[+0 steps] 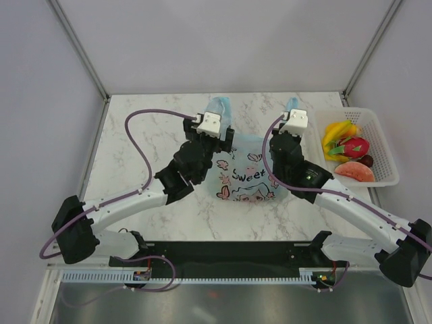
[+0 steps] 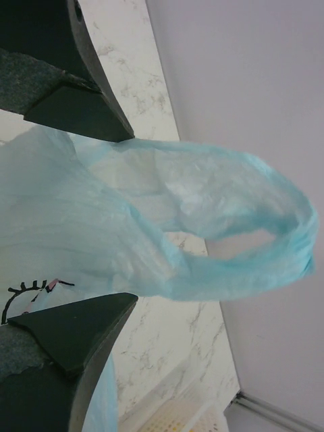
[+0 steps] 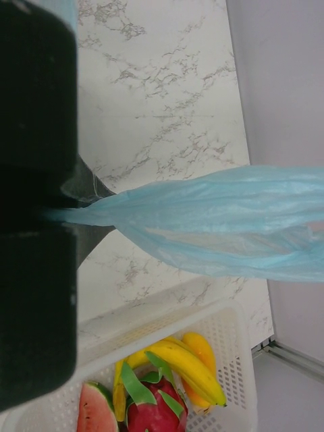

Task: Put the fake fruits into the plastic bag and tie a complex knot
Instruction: Adjust the plastic bag at the center of the board.

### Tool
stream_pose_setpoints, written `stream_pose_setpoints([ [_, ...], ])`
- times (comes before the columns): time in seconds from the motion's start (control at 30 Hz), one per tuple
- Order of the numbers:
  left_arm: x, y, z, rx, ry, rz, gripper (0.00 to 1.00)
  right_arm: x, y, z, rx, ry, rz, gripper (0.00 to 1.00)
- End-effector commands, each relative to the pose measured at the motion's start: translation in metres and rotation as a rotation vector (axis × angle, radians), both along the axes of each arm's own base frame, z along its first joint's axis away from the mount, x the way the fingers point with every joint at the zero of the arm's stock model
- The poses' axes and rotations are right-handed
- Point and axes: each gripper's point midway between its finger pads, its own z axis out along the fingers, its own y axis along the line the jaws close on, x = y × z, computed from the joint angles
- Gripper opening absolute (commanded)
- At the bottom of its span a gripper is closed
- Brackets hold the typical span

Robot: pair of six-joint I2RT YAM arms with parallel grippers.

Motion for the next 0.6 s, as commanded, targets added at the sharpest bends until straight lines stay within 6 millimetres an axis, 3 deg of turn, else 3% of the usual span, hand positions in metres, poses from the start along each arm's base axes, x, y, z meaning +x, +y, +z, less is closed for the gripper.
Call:
stream_pose_setpoints([
  [0.0, -0.014, 0.024, 0.058, -0.128, -0.067, 0.035, 1.0, 0.002, -0.002, 0.025, 0.064, -0.058, -0.008, 0.0],
  [0.03, -0.02, 0.028, 0.071, -0.175, -0.075, 0.021, 1.0, 0.003, -0.002, 0.023, 0.063, -0.055, -0.005, 0.0],
  [0.2, -0.029, 0.041, 0.087, -0.212, -0.05, 0.017, 1.0, 0.004, -0.001, 0.022, 0.063, -0.052, -0.001, 0.0],
  [0.27, -0.029, 0.043, 0.079, -0.18, -0.011, 0.029, 1.0, 0.004, -0.002, 0.022, 0.065, -0.052, -0.001, 0.0],
  [0.3, -0.029, 0.043, 0.084, -0.173, -0.006, 0.035, 1.0, 0.004, -0.002, 0.022, 0.064, -0.052, -0.003, 0.0],
  [0.57, -0.022, 0.022, 0.063, -0.165, 0.159, 0.017, 1.0, 0.005, -0.004, 0.022, 0.069, -0.05, 0.001, 0.0],
])
